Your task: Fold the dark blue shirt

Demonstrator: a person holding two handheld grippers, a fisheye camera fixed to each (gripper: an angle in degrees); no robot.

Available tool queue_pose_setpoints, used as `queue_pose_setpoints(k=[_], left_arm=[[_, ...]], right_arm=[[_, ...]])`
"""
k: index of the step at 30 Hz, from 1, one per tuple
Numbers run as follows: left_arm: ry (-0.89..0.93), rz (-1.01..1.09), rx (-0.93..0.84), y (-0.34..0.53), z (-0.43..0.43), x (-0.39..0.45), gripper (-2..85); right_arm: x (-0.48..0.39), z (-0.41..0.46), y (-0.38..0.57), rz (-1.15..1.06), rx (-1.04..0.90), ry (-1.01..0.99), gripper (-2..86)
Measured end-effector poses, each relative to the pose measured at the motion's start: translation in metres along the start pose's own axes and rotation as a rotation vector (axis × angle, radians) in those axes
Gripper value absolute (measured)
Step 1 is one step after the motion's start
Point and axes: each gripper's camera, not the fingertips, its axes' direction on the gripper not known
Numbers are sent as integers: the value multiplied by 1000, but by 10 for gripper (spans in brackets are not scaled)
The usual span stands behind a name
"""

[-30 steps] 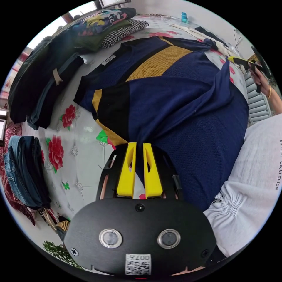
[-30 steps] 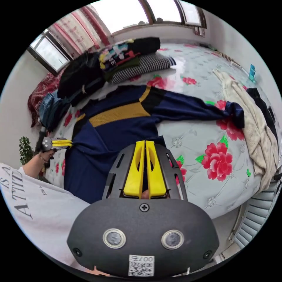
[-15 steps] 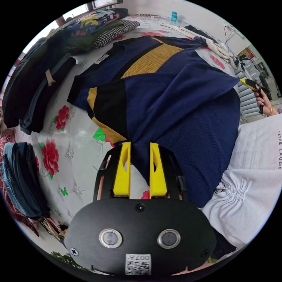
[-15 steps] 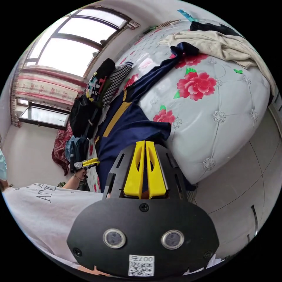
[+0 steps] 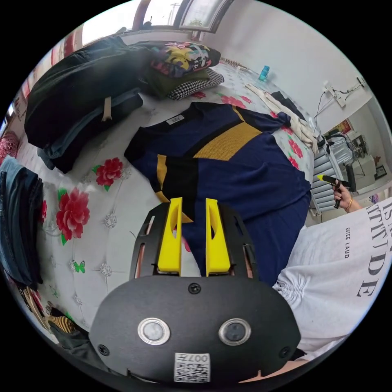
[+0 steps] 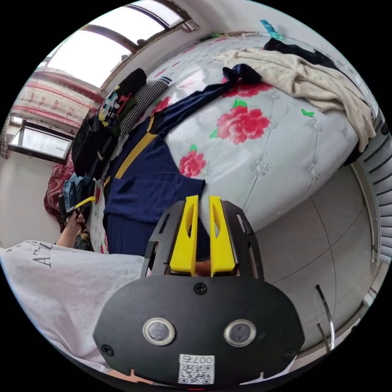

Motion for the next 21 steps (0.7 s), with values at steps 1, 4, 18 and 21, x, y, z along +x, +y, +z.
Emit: queue_pose_setpoints(k=[1, 4, 18, 21], left_arm=[[16, -10, -20, -4, 7, -1, 83], [33, -49, -27, -8, 17, 7, 72], [13, -297, -96, 19, -13, 6, 48], [16, -389, -55, 16, -21, 0, 44]], right_arm=[[1, -7, -17, 9, 65, 0, 30], [-6, -12, -71, -19, 175, 11, 40], [0, 69, -316, -333, -61, 696, 54], [17, 85, -339, -301, -171, 682, 41]])
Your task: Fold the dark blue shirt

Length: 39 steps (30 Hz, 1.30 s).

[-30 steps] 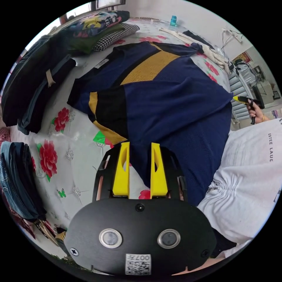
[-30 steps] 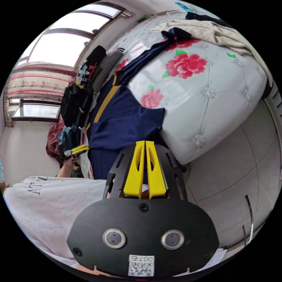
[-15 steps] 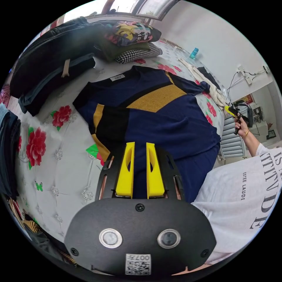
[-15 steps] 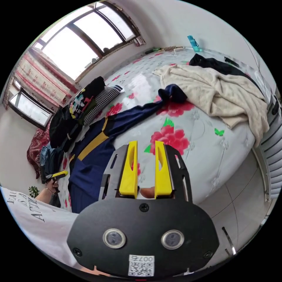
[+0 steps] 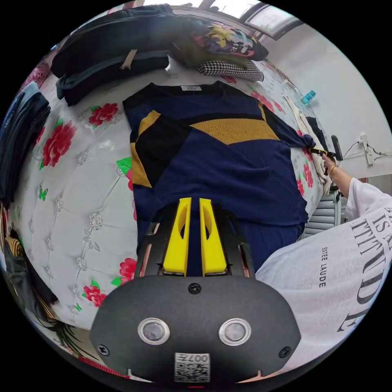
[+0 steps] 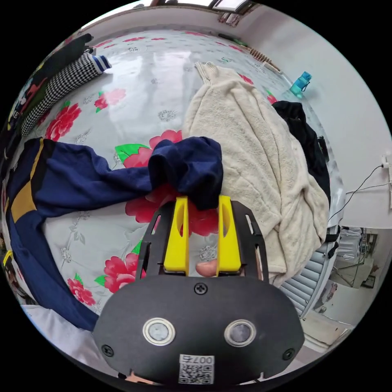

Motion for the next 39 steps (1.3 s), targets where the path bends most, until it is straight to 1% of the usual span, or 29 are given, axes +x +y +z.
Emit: queue_pose_setpoints(k=[1, 3, 4, 6, 8, 9, 11, 12, 13, 14, 15, 16, 17, 19, 20, 21, 24, 26, 27, 29, 30, 31, 32, 33, 35, 36, 37, 38, 39], left_arm=[[12, -17, 11, -4, -3, 0, 43], [20, -19, 20, -10, -7, 4, 43], [19, -5, 27, -13, -12, 9, 43], [12, 32, 38, -17, -19, 17, 43], [-3, 78, 48, -17, -29, 27, 42], [-2, 87, 52, -16, -31, 29, 42], [17, 97, 77, -12, -41, 31, 40], [24, 95, 84, -10, -44, 30, 40], [44, 91, 97, -7, -48, 28, 39], [67, 81, 106, -4, -53, 25, 39], [80, 73, 111, -2, -55, 23, 40], [104, 59, 125, 2, -63, 18, 41], [121, 55, 146, 7, -74, 14, 44], [132, 64, 180, 16, -92, 9, 47], [134, 73, 199, 22, -104, 6, 50], [136, 76, 208, 25, -110, 4, 51], [162, 83, 250, 41, -134, -6, 53], [179, 83, 285, 56, -149, -12, 54], [184, 82, 292, 60, -152, -14, 54], [207, 76, 306, 75, -158, -19, 57], [211, 72, 309, 79, -159, -21, 57], [222, 69, 314, 87, -161, -24, 58], [230, 65, 315, 95, -163, -27, 59], [232, 62, 315, 99, -163, -29, 60], [237, 43, 310, 114, -163, -38, 62], [240, 37, 308, 118, -162, -41, 63], [247, 27, 299, 124, -159, -46, 68], [253, 15, 280, 129, -154, -51, 73], [256, 8, 268, 131, -151, -53, 75]], right_arm=[[2, 1, -4, -23, -34, 19, 29], [8, -13, -3, -78, -13, 3, 17], [17, -32, 0, -128, 15, -81, 11], [43, -72, 9, -153, 81, -248, 6], [96, -132, 28, -130, 191, -555, 2], [112, -147, 35, -114, 234, -624, 2], [174, -187, 65, -26, 399, -881, 0], [189, -189, 71, 10, 424, -939, 0], [214, -187, 83, 104, 457, -1020, 0], [231, -177, 91, 206, 449, -1056, -1], [238, -170, 95, 258, 432, -1074, -1], [249, -155, 104, 361, 412, -1149, -1], [256, -148, 115, 417, 476, -1288, -1], [253, -152, 127, 408, 576, -1461, -1], [246, -162, 130, 382, 601, -1492, -1], [241, -170, 129, 359, 600, -1497, -1], [201, -225, 129, 177, 612, -1470, -1], [154, -278, 136, -19, 627, -1420, 0], [140, -290, 140, -69, 634, -1405, 0], [76, -330, 160, -292, 626, -1355, 0], [58, -337, 166, -346, 624, -1341, 0], [21, -347, 179, -454, 610, -1314, 0], [-18, -349, 191, -557, 584, -1294, 1], [-38, -348, 198, -599, 567, -1290, 1], [-124, -326, 222, -771, 469, -1267, 3], [-146, -316, 228, -804, 437, -1254, 4], [-189, -294, 239, -869, 387, -1214, 7], [-226, -269, 253, -913, 390, -1151, 11], [-243, -255, 261, -915, 397, -1109, 13]])
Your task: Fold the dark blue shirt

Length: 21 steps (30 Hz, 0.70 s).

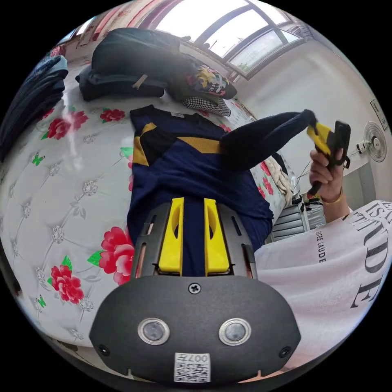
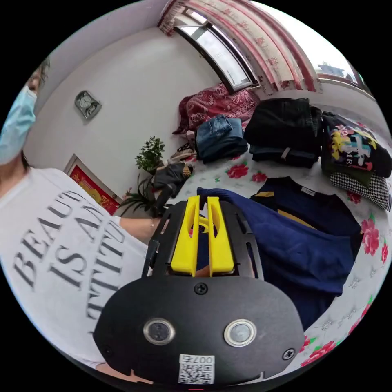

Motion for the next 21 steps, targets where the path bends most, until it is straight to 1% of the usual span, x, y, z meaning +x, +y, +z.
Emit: queue_pose_setpoints(k=[1, 2, 4, 5, 6, 9, 11, 14, 18, 20, 21], left_arm=[[3, -18, -29, 5, 5, -6, 80], [0, -34, -59, 9, 9, -10, 86], [-11, -49, -77, 15, 9, -14, 90], [-20, -46, -77, 18, 8, -13, 91], [-27, -44, -79, 19, 8, -13, 91], [-53, -29, -109, 17, 17, -10, 92], [-76, -12, -123, 6, 29, -4, 94], [-91, 24, -114, -19, 45, 8, 101], [-137, 51, -115, -57, 77, 22, 105], [-186, 60, -200, -80, 114, 30, 100], [-215, 66, -193, -84, 118, 34, 87]], right_arm=[[1, 43, 14, 8, -46, 54, 17], [4, 81, 26, 19, -130, 34, 20], [7, 116, 40, 58, -247, -49, 25], [8, 123, 47, 68, -267, -75, 26], [9, 123, 49, 70, -268, -73, 27], [28, 105, 57, 109, -257, 36, 30], [57, 83, 65, 191, -229, 176, 32], [95, 60, 73, 290, -214, 317, 35], [134, 51, 78, 390, -209, 392, 38], [156, 57, 80, 440, -230, 430, 40], [161, 61, 81, 450, -238, 436, 40]])
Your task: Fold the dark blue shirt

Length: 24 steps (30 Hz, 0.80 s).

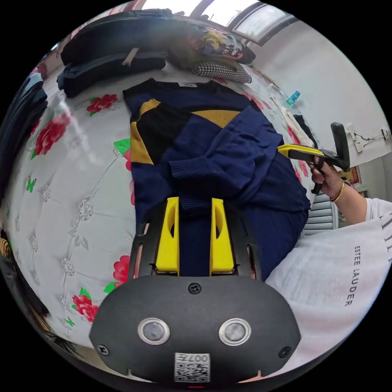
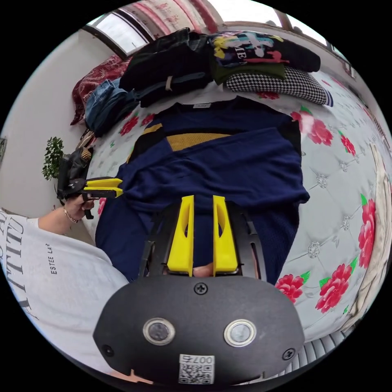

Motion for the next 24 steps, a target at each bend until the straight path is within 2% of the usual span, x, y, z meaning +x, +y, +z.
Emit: queue_pose_setpoints(k=[2, 5, 10, 14, 17, 20, 22, 24], left_arm=[[-116, 11, -47, -17, 6, 20, 32], [-139, 3, -35, -13, -8, 36, 1], [-77, -185, 20, 32, -50, 38, -6], [-81, -344, -46, 61, -38, 46, -6], [-66, -365, -90, 54, -15, 57, -5], [-133, -327, -137, 38, 1, 70, -2], [-127, -310, -164, 33, 7, 72, 3], [-114, -307, -150, 32, 6, 74, 14]], right_arm=[[7, 20, -8, 23, -52, 7, 42], [6, 28, -12, 20, -40, 13, 43], [7, 28, -20, -30, -34, -20, 43], [9, 6, -27, -52, 54, -43, 44], [29, -8, -35, -1, 105, 13, 43], [65, -6, -46, 74, 73, 92, 40], [91, -4, -50, 121, 27, 156, 35], [113, -16, -48, 166, 62, 145, 31]])
